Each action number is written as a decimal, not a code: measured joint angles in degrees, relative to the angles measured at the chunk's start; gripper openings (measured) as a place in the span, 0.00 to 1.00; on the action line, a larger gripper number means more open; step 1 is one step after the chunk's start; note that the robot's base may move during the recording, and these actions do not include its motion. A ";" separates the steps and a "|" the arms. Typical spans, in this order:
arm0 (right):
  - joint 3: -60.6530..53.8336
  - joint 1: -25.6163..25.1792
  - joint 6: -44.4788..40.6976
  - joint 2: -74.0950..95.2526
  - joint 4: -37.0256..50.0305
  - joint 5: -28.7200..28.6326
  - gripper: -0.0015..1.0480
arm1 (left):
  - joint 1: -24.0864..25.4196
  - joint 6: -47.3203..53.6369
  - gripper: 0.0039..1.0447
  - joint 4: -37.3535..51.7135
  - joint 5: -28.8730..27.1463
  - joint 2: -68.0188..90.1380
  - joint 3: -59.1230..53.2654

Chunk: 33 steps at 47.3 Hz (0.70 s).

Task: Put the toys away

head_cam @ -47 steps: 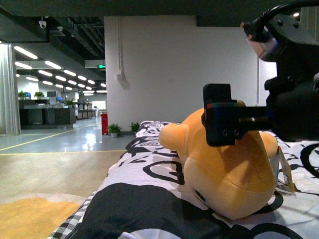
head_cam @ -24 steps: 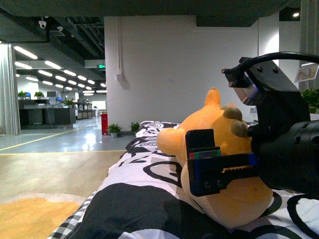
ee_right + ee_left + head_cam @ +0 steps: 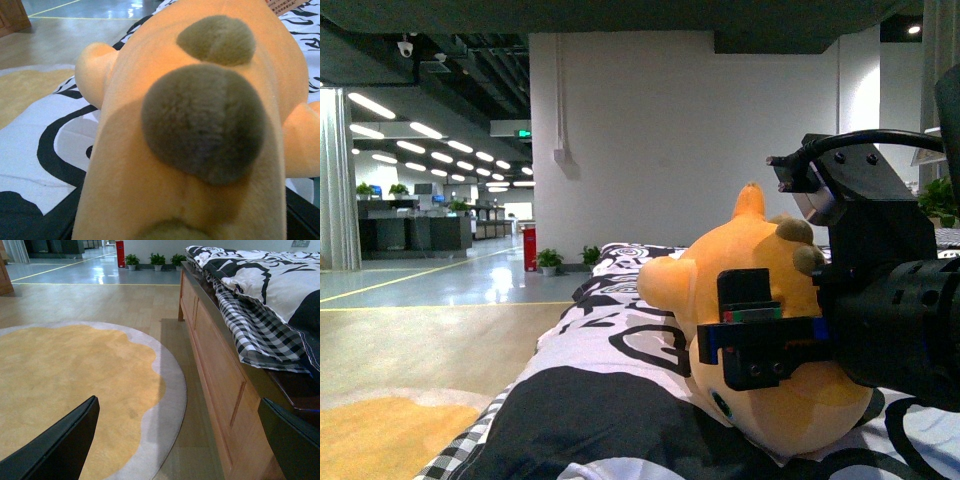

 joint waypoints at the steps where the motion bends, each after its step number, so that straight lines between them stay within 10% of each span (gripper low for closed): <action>1: 0.00 -0.11 0.02 -0.28 -0.15 -0.11 0.61 | 0.00 0.00 0.94 0.00 0.00 0.00 0.00; 19: -1.62 -8.83 1.31 -18.64 -6.84 -11.87 0.10 | 0.00 0.00 0.94 0.00 0.00 0.00 0.00; 33: -16.04 -27.89 8.72 -45.05 -10.19 -38.97 0.08 | 0.00 0.00 0.94 0.00 0.00 0.00 0.00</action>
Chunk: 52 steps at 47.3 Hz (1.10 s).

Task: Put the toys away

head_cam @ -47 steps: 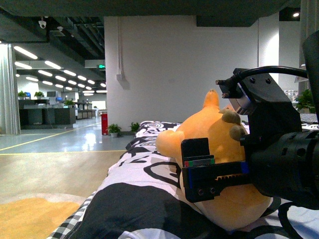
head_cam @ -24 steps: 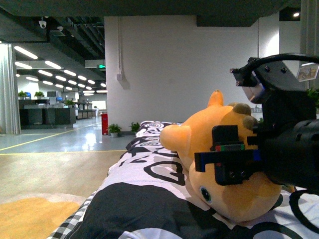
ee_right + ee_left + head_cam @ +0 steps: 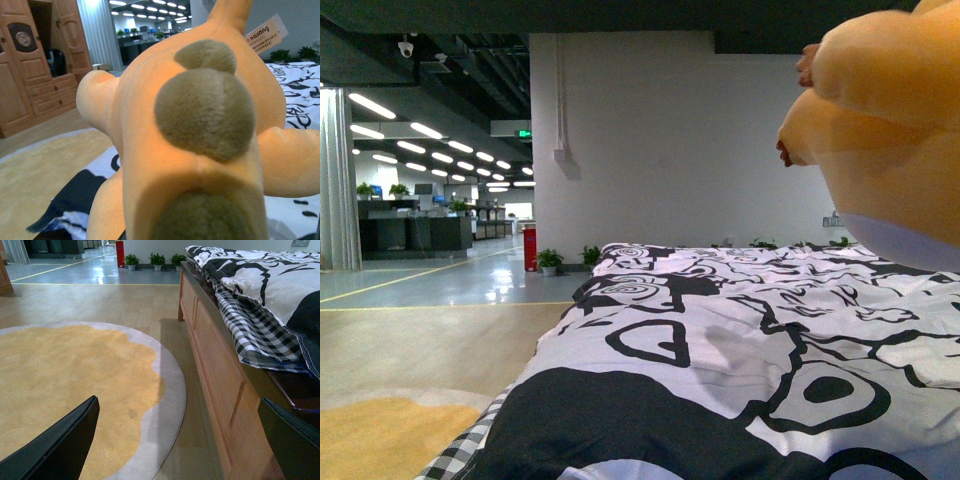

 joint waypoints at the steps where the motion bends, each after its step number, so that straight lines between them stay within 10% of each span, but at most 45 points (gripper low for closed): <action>1: -1.07 -1.18 0.44 -1.57 0.00 -1.49 0.07 | 0.00 0.00 0.94 0.00 0.00 0.00 0.00; 18: -16.83 -13.07 5.33 -22.45 -3.39 -10.75 0.07 | 0.00 0.00 0.94 0.00 0.00 0.00 0.00; 52: -29.81 -0.52 -2.71 -33.68 -6.75 6.45 0.07 | 0.00 0.00 0.94 0.00 0.00 0.00 0.00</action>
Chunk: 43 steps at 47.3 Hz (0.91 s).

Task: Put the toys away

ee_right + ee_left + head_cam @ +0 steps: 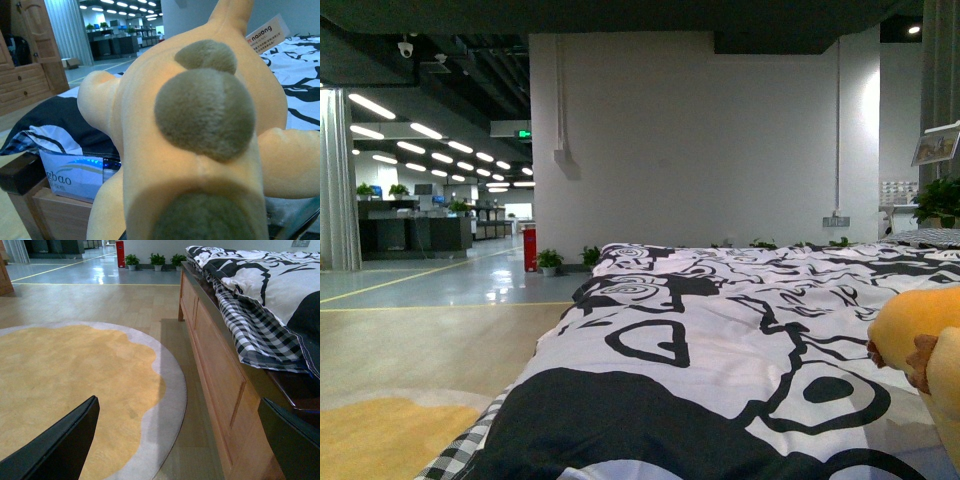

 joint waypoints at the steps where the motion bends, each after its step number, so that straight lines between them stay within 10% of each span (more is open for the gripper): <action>1: -0.22 0.22 -0.04 -0.31 -0.26 0.17 0.07 | 0.00 0.00 0.94 0.00 0.00 0.00 0.00; 43: -0.92 1.07 -0.72 -1.57 -1.49 1.29 0.07 | 0.09 0.00 0.94 0.00 0.02 -0.02 0.00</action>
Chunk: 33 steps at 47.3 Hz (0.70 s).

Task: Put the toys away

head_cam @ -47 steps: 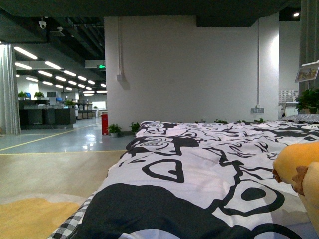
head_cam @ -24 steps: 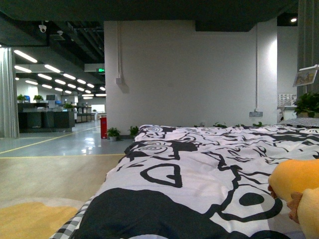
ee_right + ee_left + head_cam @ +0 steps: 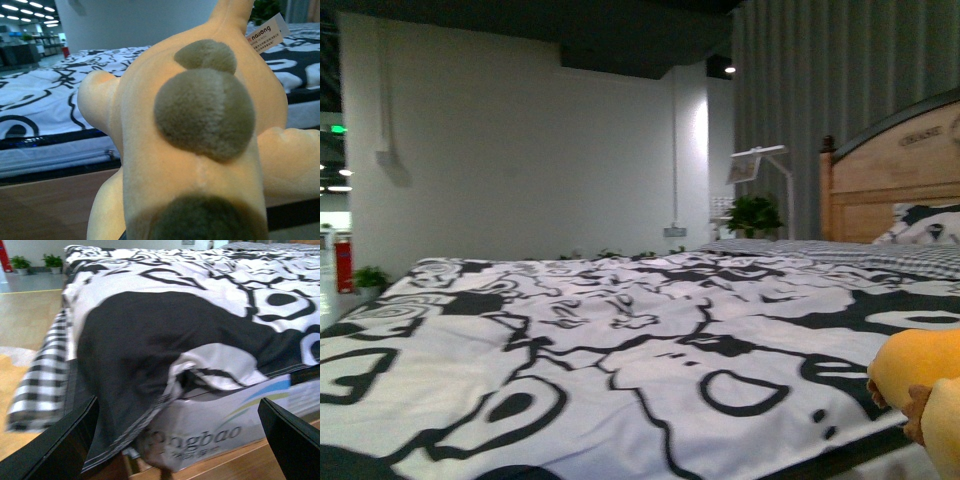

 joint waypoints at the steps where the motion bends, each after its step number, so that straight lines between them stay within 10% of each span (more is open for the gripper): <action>1: 0.00 0.00 -0.04 0.02 0.00 0.00 0.07 | 0.00 0.00 0.94 0.00 0.00 0.00 0.00; 33: 0.00 0.00 -0.42 0.02 -0.07 -0.02 0.07 | 0.00 0.00 0.94 0.00 -0.02 0.00 0.00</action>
